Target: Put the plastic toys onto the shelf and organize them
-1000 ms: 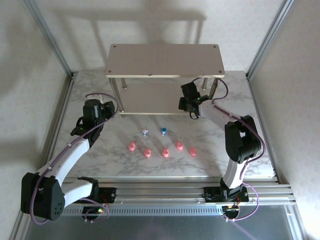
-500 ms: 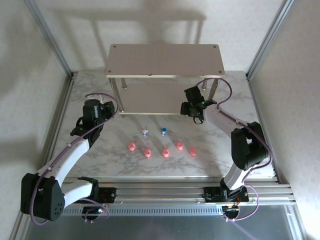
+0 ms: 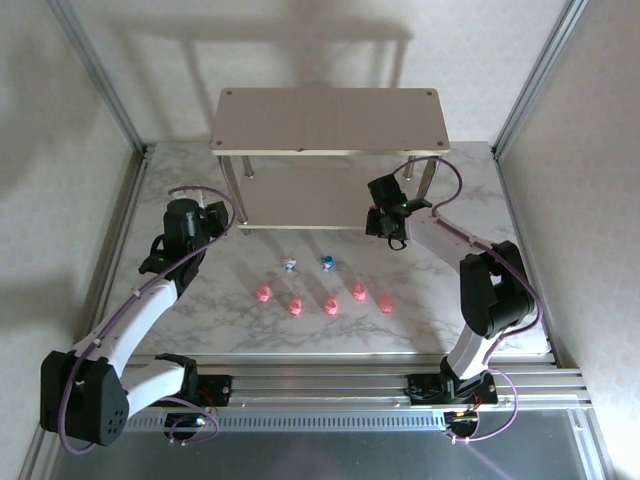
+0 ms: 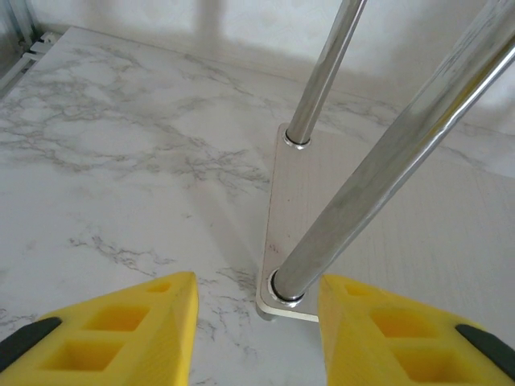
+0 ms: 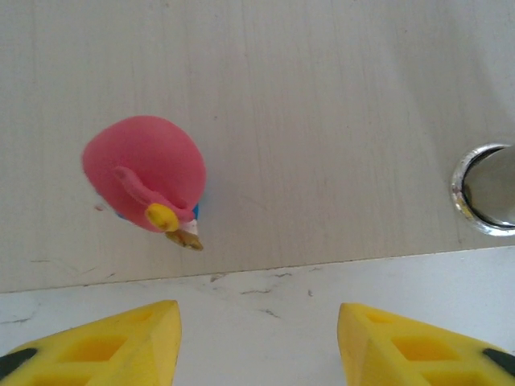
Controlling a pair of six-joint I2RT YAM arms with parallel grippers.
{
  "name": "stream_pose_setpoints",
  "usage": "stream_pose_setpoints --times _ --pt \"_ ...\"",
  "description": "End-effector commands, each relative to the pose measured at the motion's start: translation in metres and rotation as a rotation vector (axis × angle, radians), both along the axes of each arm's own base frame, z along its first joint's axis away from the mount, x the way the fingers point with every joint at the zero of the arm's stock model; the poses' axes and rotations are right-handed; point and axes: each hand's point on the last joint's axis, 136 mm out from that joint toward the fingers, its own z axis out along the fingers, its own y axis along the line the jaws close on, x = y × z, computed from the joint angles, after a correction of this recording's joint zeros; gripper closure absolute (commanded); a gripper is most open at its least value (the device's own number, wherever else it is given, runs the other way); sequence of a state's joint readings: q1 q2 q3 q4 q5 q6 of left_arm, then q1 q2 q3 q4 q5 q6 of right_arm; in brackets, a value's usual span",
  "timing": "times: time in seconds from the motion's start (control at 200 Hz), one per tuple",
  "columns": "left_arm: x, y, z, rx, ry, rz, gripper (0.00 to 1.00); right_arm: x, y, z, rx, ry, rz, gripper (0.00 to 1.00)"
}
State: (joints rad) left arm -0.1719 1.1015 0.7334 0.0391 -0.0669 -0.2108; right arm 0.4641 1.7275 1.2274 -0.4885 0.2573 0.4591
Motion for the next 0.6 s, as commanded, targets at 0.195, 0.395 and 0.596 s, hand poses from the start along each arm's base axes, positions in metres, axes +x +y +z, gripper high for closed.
stream_pose_setpoints --times 0.195,0.395,0.596 --pt "-0.004 0.006 0.003 -0.001 -0.005 0.024 0.56 0.011 -0.015 0.003 -0.083 -0.02 -0.047 0.45" --pt "-0.004 0.006 0.003 -0.001 -0.003 0.024 0.56 0.016 -0.021 0.0 -0.113 -0.023 -0.064 0.44" --pt "-0.004 0.007 0.003 0.001 -0.004 0.026 0.56 0.022 -0.024 -0.001 -0.121 -0.04 -0.074 0.44"
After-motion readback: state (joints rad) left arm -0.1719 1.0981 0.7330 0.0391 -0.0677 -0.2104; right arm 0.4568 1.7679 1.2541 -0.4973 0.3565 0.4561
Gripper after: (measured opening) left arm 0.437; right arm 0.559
